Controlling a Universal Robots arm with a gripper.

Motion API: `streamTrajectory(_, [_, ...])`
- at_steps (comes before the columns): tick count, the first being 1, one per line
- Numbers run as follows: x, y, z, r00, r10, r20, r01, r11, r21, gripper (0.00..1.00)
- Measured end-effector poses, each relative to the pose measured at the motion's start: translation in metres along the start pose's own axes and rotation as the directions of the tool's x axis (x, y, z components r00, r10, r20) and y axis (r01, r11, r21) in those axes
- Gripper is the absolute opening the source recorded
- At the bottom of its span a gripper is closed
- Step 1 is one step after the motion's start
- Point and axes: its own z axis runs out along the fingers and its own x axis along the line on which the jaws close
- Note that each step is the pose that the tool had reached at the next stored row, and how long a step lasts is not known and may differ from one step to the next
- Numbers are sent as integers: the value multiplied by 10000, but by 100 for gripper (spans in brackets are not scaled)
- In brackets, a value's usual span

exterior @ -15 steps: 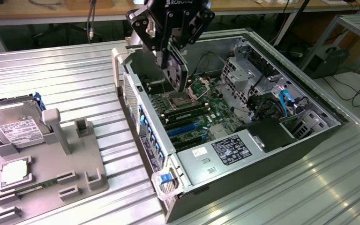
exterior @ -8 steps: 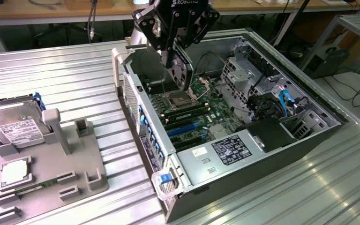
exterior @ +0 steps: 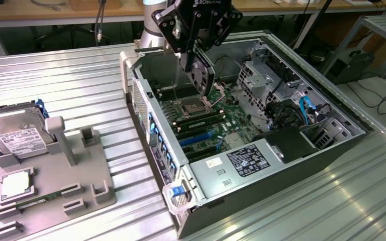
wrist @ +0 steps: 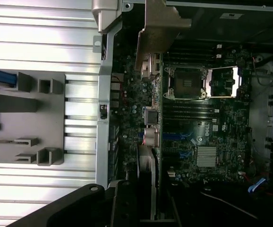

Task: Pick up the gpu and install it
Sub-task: 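Pick up the gpu and move the gpu toward the slot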

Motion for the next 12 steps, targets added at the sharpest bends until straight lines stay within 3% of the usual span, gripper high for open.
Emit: streamTrajectory(12, [-145,-6,5,10000,0,0,0,10000,-1,28])
